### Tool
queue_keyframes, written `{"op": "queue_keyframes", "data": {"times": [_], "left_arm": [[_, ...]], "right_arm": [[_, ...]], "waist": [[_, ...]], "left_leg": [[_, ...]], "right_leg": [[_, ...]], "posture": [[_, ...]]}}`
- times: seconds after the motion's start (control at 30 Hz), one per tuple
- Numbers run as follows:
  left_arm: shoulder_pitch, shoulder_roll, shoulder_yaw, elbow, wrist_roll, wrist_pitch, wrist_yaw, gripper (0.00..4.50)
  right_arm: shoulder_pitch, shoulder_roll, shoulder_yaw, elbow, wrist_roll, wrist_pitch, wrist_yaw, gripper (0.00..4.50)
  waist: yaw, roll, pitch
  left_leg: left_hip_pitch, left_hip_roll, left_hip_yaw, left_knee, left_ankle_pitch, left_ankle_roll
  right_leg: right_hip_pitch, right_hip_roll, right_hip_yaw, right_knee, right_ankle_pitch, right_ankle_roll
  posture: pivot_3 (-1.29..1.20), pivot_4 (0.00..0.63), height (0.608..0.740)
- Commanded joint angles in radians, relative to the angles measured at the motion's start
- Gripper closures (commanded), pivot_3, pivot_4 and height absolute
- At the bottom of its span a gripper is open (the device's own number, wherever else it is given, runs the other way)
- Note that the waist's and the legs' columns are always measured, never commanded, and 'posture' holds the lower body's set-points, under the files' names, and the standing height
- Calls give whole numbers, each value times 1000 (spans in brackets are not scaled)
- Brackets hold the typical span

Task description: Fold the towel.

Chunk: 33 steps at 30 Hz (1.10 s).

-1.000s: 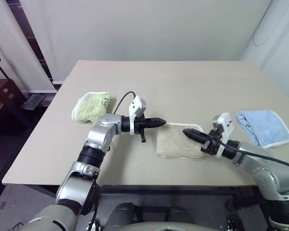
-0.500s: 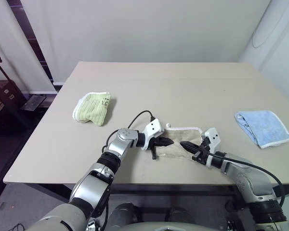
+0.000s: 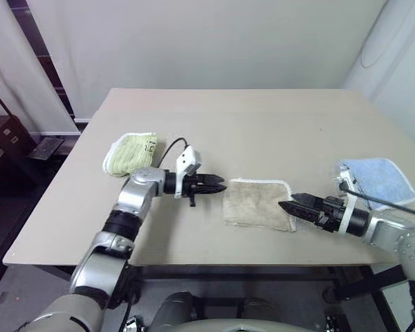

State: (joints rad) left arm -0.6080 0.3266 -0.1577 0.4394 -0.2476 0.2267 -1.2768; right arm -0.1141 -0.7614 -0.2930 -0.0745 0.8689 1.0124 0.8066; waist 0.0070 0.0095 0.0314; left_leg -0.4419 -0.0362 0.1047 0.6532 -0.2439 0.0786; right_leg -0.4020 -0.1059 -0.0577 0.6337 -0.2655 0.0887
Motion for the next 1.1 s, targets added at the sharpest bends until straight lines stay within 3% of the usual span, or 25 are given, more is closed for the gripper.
{"op": "queue_keyframes", "data": {"times": [0.03, 0.23, 0.47, 0.83, 0.9, 1.1], "left_arm": [[48, 74, 58, -145, -79, 57, -44, 3185], [208, 152, 128, -281, -172, 1, -103, 3185], [372, 273, 127, -367, -193, -4, -175, 3185], [259, 211, 60, -436, -183, 118, -37, 3185], [228, 202, 43, -442, -180, 140, -17, 3185], [209, 197, 11, -586, -202, 263, 73, 3185]], "right_arm": [[-90, -32, -8, 119, 18, 88, 19, 42], [-156, -33, 57, 217, 0, 177, 66, 42], [-199, 16, 174, 280, -42, 186, 130, 42], [-289, 112, 256, 365, -117, 183, 149, 42], [-297, 116, 256, 391, -136, 183, 143, 553], [-305, 114, 209, 420, -147, 200, 118, 2748]], "waist": [[-2, 0, 0], [0, 1, -1], [-3, 2, 0], [-4, 1, -1], [-7, 1, -1], [-19, 2, -2]], "left_leg": [[0, 0, 0, 0, 0, 0], [0, 0, 0, -1, 0, 0], [0, 0, 2, -2, 0, 0], [1, 0, 2, -3, 0, -1], [1, 0, 2, -3, 0, -1], [0, 0, 2, -3, 1, -2]], "right_leg": [[0, 0, 0, 0, 0, 0], [-1, 0, 0, 0, 0, -1], [-2, -1, 0, -1, 0, -1], [-3, 0, 0, 0, 2, -3], [-3, 0, 0, 0, 2, -3], [-3, 0, 0, 0, 2, -3]], "posture": [[0, 0, 720], [0, 0, 720], [0, 0, 720], [0, 0, 720], [0, 0, 720], [0, 0, 720]]}}
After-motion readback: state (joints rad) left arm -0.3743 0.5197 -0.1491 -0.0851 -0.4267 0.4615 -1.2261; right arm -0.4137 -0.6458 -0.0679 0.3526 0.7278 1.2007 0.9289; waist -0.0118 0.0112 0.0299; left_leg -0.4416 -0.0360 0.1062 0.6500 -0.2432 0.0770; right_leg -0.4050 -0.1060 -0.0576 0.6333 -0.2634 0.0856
